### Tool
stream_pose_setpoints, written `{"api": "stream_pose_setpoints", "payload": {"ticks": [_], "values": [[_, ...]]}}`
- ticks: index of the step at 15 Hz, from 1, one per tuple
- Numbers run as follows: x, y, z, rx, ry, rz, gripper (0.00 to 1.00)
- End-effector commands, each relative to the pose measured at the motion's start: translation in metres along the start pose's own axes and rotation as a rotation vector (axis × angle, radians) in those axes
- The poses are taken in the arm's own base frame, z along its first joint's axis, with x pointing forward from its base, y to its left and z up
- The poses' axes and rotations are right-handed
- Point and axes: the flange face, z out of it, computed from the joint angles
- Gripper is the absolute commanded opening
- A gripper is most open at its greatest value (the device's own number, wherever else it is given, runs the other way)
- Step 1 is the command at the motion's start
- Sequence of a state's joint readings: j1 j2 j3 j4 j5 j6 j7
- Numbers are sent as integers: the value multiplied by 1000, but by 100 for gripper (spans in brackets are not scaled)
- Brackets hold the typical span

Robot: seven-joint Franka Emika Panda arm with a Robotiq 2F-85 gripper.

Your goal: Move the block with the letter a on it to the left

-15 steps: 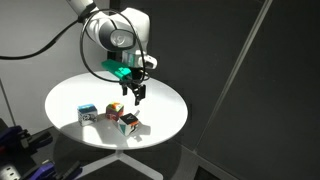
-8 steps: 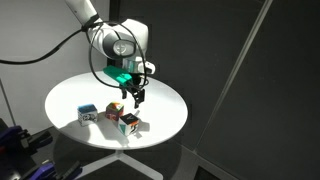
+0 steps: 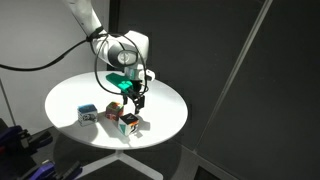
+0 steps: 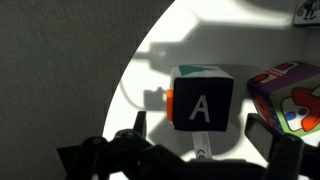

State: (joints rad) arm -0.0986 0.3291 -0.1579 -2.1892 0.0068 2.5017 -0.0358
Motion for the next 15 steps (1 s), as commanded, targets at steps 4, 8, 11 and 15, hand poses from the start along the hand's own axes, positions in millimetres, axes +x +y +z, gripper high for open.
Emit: {"api": "stream_pose_setpoints", "payload": {"ticks": [4,8,11,15], "values": [[15,-4,25,-32,-20,-9,100],[10,-3,31,-26,-34,-24,100],[11,-3,31,-28,-30,-26,100],[11,-3,30,-28,-29,-26,100]]}}
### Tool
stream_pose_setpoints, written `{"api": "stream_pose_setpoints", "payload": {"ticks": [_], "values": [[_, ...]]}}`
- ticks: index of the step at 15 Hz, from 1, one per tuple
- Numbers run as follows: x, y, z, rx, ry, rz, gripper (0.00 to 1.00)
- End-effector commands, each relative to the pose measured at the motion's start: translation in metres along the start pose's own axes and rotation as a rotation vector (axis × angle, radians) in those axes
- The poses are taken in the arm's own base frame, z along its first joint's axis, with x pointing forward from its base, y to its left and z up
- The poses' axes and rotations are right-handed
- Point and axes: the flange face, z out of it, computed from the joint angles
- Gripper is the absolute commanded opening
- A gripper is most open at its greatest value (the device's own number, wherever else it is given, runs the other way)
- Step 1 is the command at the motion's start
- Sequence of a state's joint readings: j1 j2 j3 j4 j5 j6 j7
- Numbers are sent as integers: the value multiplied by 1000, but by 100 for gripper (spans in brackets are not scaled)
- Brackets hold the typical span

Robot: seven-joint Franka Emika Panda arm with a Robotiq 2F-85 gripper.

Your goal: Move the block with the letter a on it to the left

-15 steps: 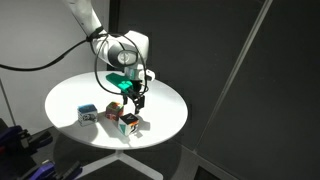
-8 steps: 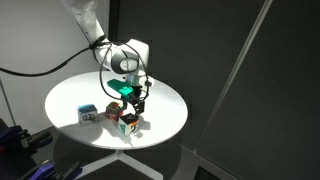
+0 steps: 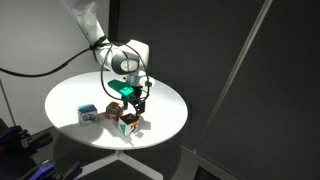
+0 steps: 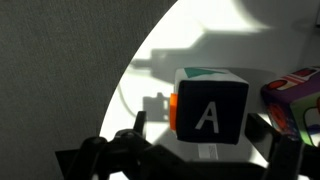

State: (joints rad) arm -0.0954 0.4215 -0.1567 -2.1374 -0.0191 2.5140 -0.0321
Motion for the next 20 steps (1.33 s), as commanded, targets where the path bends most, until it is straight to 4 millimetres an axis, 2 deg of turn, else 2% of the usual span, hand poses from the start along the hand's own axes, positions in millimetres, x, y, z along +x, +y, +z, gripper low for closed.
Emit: {"api": "stream_pose_setpoints", "payload": {"ticks": [1,10,20], "values": [[0,0,0,0,-1,0,100],[7,-18,16,15,-32,-23,100],[22,-19,31,4,-37,-23,100]]}}
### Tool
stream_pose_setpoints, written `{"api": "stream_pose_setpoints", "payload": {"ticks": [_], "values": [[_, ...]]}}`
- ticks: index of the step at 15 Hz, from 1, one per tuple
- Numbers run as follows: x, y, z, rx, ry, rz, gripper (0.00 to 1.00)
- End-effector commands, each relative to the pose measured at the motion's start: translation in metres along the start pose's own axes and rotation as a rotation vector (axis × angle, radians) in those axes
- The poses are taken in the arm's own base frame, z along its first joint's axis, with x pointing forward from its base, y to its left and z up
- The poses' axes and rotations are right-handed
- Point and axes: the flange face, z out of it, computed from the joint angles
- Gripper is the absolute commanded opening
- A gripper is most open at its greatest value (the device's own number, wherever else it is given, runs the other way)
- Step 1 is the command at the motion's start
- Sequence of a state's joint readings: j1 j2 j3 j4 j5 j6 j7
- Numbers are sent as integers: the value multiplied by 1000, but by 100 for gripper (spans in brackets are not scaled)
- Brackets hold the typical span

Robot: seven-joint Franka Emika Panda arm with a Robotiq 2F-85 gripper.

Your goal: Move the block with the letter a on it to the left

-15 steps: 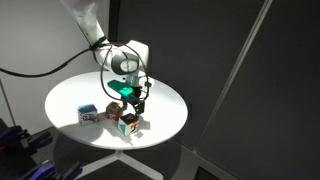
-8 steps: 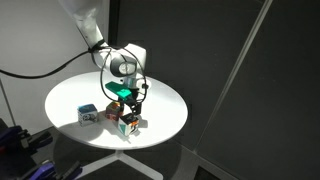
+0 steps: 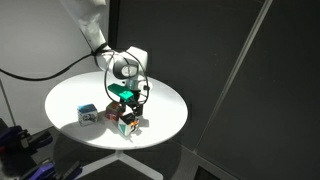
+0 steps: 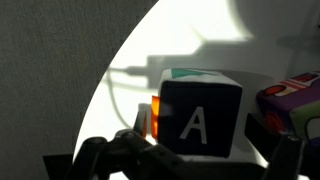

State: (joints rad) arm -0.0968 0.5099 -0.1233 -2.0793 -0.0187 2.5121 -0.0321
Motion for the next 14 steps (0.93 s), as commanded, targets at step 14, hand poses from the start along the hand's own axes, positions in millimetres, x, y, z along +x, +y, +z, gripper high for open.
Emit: {"api": "stream_pose_setpoints", "payload": {"ticks": [14], "values": [[22,-1,30,-16,-37,3,75]]}}
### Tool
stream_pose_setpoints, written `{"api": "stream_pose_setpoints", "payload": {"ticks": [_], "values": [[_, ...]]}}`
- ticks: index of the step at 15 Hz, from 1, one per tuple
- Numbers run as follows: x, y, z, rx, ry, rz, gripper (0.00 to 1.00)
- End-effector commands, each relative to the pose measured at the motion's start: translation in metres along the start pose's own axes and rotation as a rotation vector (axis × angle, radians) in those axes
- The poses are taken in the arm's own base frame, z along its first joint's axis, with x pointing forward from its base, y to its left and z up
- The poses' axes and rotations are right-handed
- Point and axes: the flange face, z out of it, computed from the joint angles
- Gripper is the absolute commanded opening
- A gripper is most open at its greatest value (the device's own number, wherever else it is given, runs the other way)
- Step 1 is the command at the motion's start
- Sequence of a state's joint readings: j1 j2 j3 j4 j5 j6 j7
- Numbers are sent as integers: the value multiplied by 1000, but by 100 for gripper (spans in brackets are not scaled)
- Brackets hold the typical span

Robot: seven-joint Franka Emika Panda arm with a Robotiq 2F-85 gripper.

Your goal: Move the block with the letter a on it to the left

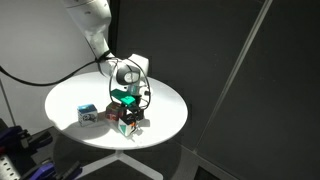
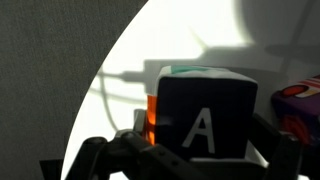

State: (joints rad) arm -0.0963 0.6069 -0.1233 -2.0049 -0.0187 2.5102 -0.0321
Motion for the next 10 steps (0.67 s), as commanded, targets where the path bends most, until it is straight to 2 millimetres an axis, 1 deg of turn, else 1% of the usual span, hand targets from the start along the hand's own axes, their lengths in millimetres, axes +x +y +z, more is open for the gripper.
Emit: {"api": "stream_pose_setpoints", "payload": {"ticks": [1,2,3,8,10], "values": [[8,1,0,-8,-12,9,73],[8,1,0,-9,-13,8,67],[8,1,-1,-13,-18,2,57],[4,3,-13,-25,-64,-53,24],[1,4,-17,-43,-83,-86,13]]}}
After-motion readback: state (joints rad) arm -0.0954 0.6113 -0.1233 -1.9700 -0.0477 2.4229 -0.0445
